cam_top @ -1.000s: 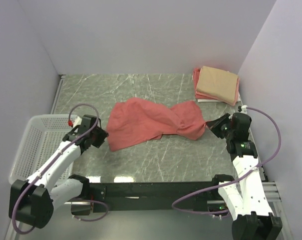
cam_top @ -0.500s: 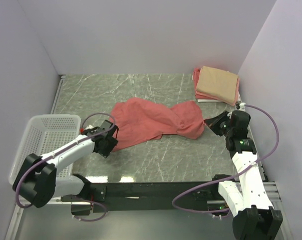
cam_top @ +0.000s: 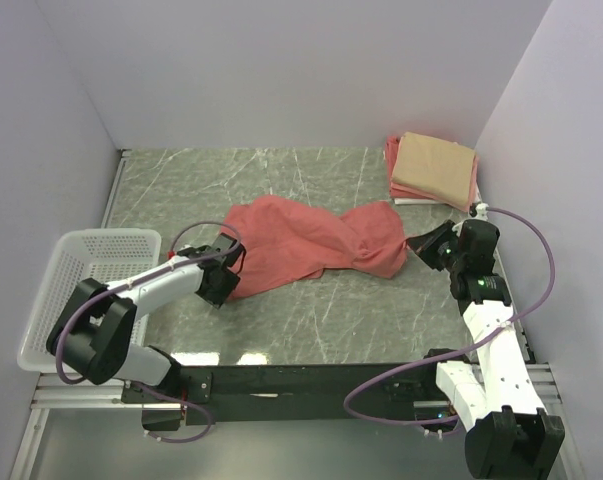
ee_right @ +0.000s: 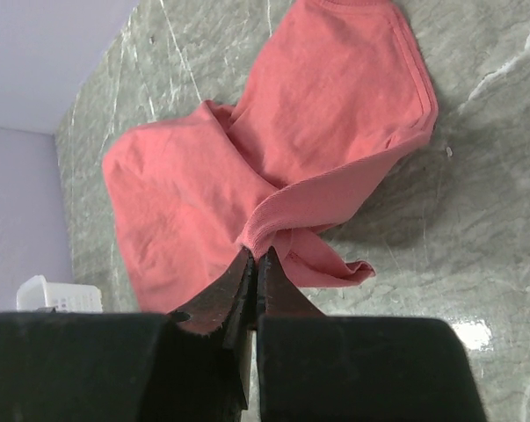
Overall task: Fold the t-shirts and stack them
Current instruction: Flatten the tshirt out
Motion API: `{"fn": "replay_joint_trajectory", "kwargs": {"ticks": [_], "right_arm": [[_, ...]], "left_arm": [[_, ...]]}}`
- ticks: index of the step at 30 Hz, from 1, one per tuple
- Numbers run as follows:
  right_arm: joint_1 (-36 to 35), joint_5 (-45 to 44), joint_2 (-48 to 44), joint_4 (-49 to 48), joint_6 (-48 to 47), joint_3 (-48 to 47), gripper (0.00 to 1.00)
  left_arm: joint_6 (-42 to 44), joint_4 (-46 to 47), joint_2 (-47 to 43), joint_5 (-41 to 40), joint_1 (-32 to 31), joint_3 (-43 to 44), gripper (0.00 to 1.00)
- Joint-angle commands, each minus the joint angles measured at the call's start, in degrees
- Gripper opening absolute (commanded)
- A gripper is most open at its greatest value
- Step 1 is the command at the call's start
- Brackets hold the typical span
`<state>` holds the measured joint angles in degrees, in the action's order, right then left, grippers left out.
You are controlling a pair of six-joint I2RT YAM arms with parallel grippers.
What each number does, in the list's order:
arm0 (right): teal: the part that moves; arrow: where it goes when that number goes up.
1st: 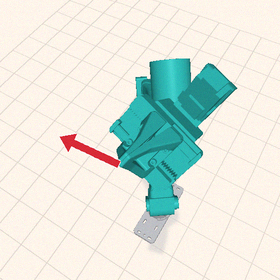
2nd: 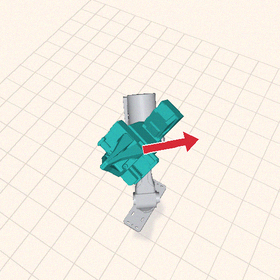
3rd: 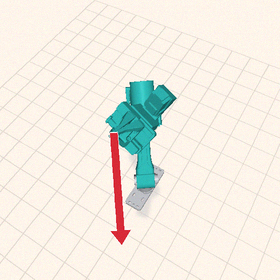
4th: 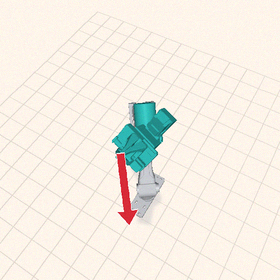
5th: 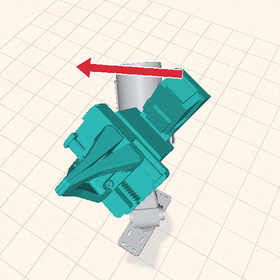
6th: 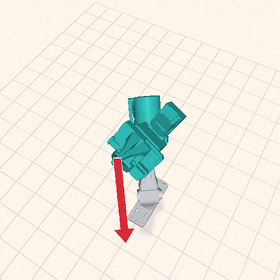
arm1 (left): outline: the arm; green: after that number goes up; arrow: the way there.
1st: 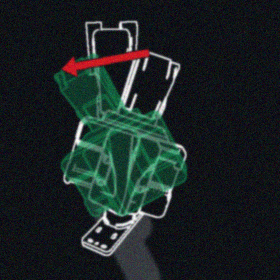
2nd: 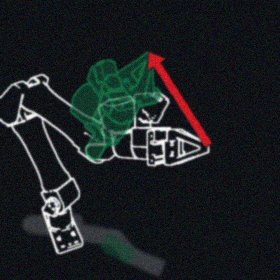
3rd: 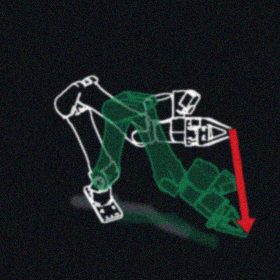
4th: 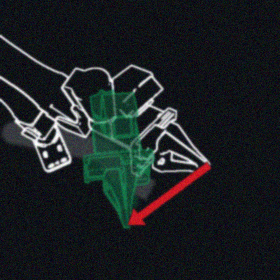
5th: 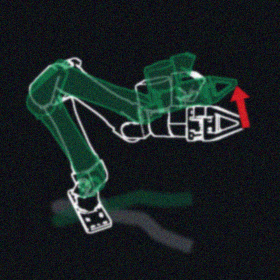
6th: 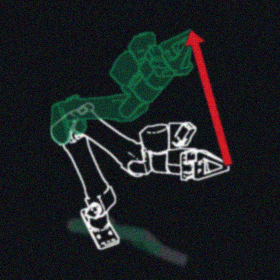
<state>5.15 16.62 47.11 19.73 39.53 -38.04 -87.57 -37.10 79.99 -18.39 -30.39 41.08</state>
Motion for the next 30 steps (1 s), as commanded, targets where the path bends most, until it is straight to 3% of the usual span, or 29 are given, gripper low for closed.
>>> {"fn": "replay_joint_trajectory", "kwargs": {"ticks": [1, 5, 8, 9, 10, 20, 24, 30], "right_arm": [[0.3, 1.04, -0.09, -2.94, -0.77, 0.42, 0.0], [0.3, 1.48, 0.35, -3.46, -0.68, 0.42, 0.0], [0.39, 2.1, 0.35, -4.08, -0.33, 0.78, 0.0], [0.3, 2.27, 0.44, -4.08, -0.24, 0.86, 0.0], [0.39, 2.45, 0.44, -4.17, 0.02, 0.69, 0.0], [0.3, 2.72, 0.35, -0.92, 3.27, -10.45, 0.0], [0.3, 1.49, 0.61, 0.92, 5.9, -18.8, 0.0], [0.3, -1.49, 0.96, 6.46, 5.22, -37.08, 0.0]], "left_arm": [[-0.58, 1.24, 2.1, -1.03, -0.46, 1.02, 0.49], [-0.41, 2.03, 2.54, -0.94, -0.46, 0.32, 0.44], [0.64, 2.47, 2.72, -1.55, -0.28, 0.49, 0.26], [0.65, 2.04, 2.63, -2.34, -0.19, 0.84, 0.07], [1.26, 0.99, 2.46, -2.87, 0.33, 2.06, 0.02], [15.49, -4.37, -13.25, -6.39, 11.05, 16.12, 0.0], [24.61, -4.39, -17.57, -5.34, 15.18, 29.71, 0.0], [31.4, -6.66, -18.81, -3.32, 15.71, 51.33, 0.01]]}}
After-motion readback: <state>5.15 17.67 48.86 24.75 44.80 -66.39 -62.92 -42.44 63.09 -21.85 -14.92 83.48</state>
